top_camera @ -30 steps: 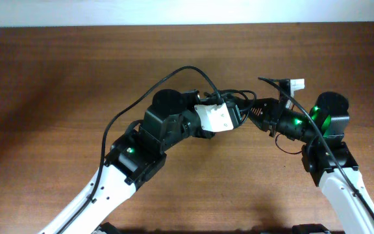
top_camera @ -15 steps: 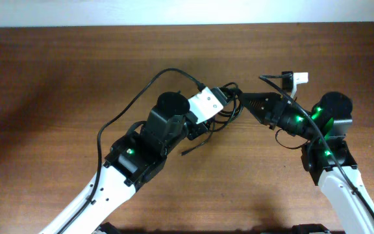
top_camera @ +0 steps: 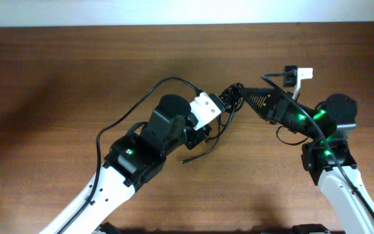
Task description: Untangle cables
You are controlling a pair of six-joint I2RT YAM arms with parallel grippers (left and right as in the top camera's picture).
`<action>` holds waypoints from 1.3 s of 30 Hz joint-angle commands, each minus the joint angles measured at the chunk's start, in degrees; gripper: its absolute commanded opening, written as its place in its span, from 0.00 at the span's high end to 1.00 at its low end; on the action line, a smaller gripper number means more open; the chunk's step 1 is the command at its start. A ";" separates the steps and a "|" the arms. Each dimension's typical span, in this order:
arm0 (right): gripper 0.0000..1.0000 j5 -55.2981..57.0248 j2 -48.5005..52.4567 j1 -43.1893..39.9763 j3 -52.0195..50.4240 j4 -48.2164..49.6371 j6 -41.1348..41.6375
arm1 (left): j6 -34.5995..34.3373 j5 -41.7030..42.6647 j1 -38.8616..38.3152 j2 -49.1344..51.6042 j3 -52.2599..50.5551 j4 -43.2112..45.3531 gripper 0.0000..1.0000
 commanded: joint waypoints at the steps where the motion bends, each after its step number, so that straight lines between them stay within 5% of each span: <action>1: 0.96 -0.79 -0.28 0.00 0.61 2.62 1.38 | -3.26 4.37 -0.09 -1.03 0.57 -0.59 1.00; 7: 0.96 -0.74 -0.28 -0.02 0.61 10.51 4.46 | -3.23 12.87 -0.11 -1.03 0.57 -3.52 1.00; 24: 0.96 -0.48 -0.28 0.00 0.61 23.21 7.85 | -3.21 16.57 -0.11 -1.01 0.57 -10.21 1.00; 39: 0.96 0.68 -0.28 -1.22 0.61 23.47 8.87 | -3.26 16.09 -0.09 -1.03 0.57 -18.25 1.00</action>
